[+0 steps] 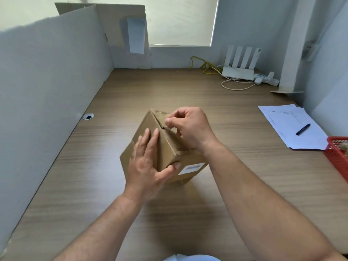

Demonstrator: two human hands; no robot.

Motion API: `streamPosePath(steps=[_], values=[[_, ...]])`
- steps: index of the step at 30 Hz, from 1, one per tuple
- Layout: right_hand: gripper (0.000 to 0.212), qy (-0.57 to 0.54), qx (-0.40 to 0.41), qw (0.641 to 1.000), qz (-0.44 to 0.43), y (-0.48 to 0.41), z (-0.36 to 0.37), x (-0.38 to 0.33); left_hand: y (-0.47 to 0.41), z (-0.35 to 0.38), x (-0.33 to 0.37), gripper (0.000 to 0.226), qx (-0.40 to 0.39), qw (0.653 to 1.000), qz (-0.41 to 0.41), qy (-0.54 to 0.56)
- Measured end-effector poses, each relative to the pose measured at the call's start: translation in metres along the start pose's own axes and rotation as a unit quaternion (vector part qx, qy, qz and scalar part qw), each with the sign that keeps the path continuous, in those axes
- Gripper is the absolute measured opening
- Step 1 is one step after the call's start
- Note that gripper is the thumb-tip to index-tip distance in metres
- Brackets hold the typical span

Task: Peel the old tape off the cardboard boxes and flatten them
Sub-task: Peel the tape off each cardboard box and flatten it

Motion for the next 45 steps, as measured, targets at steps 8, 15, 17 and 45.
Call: streamPosePath(steps=[8,15,17,45], values=[[0.01,0.195,-0.128,0.97,0.069,0.03,0.064,0.034,0.057,0.026,-0.055,0.126,-0.104,0.99,-0.086,0.051],[0.019,0.202,-0.126,0.964,0.117,0.029,0.061,0.047,0.038,0.017,-0.041,0.138,-0.131,0.991,0.031,-0.021],[0.02,0.204,-0.123,0.963,0.127,0.03,0.058,0.051,0.034,0.019,-0.038,0.136,-0.144,0.989,0.035,-0.019],[0.013,0.25,-0.087,0.95,0.165,0.06,0.054,0.117,0.07,0.064,-0.071,0.128,-0.215,0.976,-0.035,-0.027]])
Point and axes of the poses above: each hand's wrist, its own y-axis away from the middle knuckle, its own z-axis out of the palm, x = y × z, the point moved 7 cm from there along -y, towards the middle knuckle, and after that the axes turned 1 degree about -x, right-handed, at the moved point
